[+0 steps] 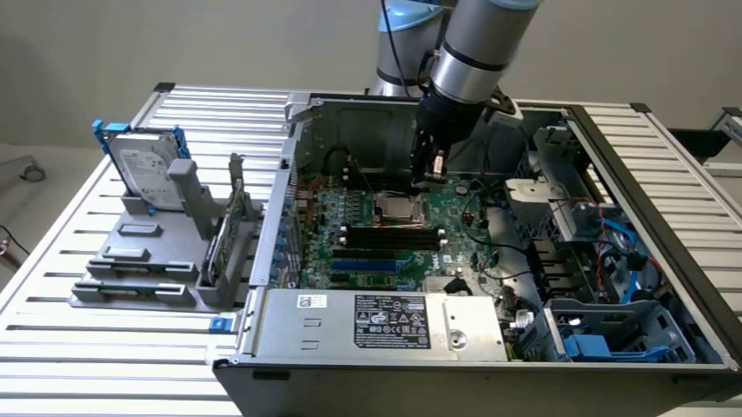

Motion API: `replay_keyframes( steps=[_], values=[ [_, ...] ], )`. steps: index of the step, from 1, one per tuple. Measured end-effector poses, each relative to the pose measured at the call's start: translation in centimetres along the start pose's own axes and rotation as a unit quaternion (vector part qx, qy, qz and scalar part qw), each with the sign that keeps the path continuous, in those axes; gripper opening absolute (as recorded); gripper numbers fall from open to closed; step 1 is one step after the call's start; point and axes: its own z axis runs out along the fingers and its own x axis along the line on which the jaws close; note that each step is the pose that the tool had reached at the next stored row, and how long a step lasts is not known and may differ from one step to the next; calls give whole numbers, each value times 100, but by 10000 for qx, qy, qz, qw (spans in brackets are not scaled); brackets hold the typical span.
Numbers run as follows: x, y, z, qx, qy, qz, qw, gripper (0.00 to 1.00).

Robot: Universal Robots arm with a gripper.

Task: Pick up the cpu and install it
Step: 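Close the cpu cover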

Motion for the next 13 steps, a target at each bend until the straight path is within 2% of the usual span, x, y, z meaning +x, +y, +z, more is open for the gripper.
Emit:
replay_keyframes(
  steps=[9, 13],
  values=[
    [-6, -274, 148, 4, 30, -5, 10000, 11],
    [-8, -340, 199, 4, 48, -8, 10000, 11]
  ],
)
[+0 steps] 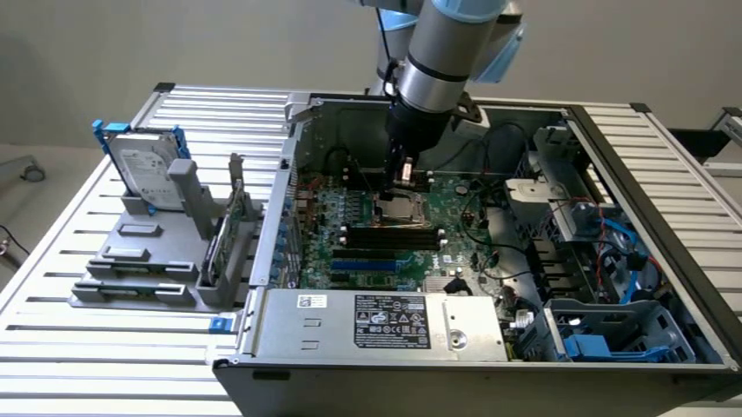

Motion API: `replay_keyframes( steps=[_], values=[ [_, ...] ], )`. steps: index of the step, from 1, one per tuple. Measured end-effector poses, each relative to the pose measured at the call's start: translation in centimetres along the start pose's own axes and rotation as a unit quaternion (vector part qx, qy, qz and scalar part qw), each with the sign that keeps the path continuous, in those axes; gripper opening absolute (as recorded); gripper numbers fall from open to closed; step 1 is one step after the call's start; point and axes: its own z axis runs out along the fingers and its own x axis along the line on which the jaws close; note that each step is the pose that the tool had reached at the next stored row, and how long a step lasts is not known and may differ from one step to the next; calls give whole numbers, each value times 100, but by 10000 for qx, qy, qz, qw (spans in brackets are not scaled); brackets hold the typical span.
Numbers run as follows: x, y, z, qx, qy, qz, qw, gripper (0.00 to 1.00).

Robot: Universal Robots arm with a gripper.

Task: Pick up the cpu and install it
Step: 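Close the cpu cover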

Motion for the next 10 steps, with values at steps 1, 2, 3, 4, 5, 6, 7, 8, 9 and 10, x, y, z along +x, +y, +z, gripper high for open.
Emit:
replay_keyframes(
  steps=[1, 2, 3, 4, 5, 6, 7, 8, 9, 10],
  values=[
    [-1, -9, 7, 1, 8, -1, 10000, 11],
    [-1, -16, 12, 4, 19, -3, 10000, 11],
    [0, -20, 15, 13, 31, -6, 10000, 11],
    [0, -24, 18, 23, 43, -8, 10000, 11],
    [0, -27, 21, 31, 55, -10, 10000, 11],
    [1, -31, 24, 40, 66, -12, 10000, 11],
    [2, -35, 28, 49, 76, -13, 10000, 11],
    [2, -39, 31, 58, 85, -15, 9999, 11],
    [2, -43, 35, 65, 93, -16, 9999, 11],
    [3, -46, 39, 71, 100, -17, 9999, 11]
  ],
)
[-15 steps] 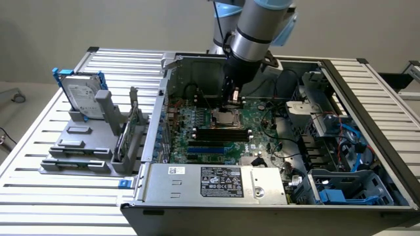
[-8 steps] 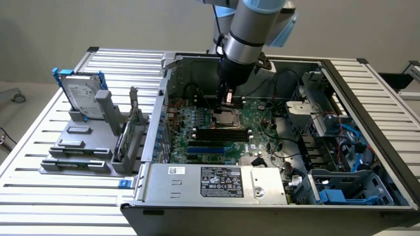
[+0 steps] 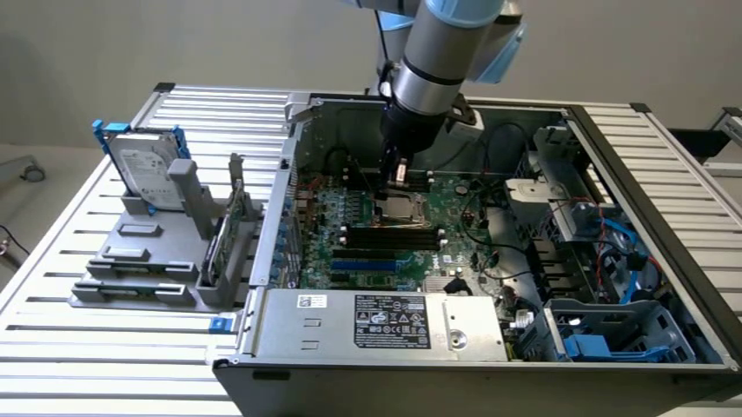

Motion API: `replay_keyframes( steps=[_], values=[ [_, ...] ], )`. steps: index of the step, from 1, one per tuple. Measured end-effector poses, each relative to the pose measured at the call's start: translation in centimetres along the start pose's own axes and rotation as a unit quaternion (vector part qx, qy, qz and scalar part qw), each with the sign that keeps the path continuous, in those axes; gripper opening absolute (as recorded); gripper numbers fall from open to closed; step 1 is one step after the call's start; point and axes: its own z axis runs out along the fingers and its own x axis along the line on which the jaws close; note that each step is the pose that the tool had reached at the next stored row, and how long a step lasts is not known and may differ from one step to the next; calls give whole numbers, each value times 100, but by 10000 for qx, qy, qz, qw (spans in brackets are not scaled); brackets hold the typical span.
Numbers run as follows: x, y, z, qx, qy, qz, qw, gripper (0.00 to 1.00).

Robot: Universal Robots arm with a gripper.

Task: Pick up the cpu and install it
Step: 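Close the cpu cover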

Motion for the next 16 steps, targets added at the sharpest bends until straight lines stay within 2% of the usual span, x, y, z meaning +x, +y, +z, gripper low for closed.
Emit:
replay_keyframes(
  steps=[12, 16],
  values=[
    [3, -1, 95, 10, 78, -15, 10000, 11],
    [9, -3, 132, 11, 94, -19, 10000, 11]
  ],
)
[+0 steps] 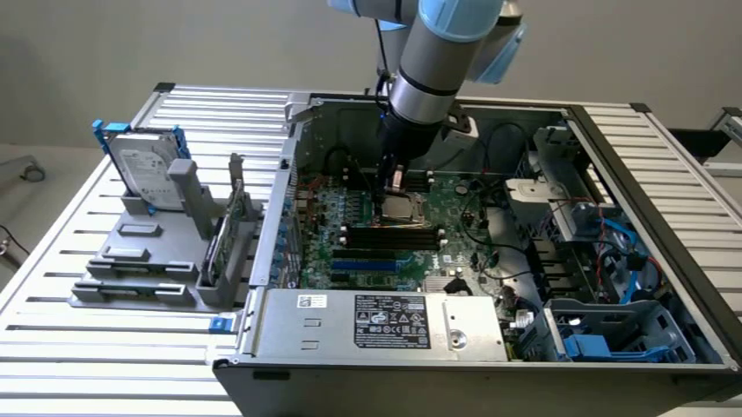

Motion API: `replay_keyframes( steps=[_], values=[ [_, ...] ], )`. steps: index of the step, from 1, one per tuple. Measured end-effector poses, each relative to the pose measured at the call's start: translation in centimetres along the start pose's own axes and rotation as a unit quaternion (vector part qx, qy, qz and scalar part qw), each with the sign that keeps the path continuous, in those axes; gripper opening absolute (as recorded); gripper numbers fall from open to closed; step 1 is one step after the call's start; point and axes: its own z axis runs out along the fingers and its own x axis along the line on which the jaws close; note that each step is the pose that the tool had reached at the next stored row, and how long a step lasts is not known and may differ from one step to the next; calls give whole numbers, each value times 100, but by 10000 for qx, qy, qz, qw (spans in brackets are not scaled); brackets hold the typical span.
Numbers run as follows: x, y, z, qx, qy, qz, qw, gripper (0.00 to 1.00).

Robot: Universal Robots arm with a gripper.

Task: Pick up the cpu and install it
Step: 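Close the cpu cover, then install the first cpu locking lever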

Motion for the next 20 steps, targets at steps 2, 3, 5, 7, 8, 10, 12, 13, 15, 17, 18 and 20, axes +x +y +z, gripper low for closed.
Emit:
replay_keyframes(
  steps=[2, 3, 5, 7, 8, 10, 12, 13, 15, 17, 18, 20],
  values=[
    [3, 0, 20, 0, 7, -2, 10000, 11],
    [4, 1, 29, 0, 10, -3, 10000, 11],
    [6, 3, 46, 0, 17, -4, 10000, 11],
    [9, 6, 62, 0, 24, -5, 10000, 11],
    [10, 7, 70, 1, 27, -6, 10000, 11],
    [13, 9, 86, 1, 31, -6, 10000, 11],
    [14, 11, 101, 0, 33, -7, 10000, 11],
    [15, 12, 108, 1, 33, -7, 10000, 11],
    [15, 14, 123, 1, 34, -7, 10000, 11],
    [16, 16, 137, 1, 35, -7, 10000, 11],
    [16, 16, 144, 1, 35, -7, 10000, 11],
    [16, 16, 155, 4, 31, -6, 10000, 11]
  ],
)
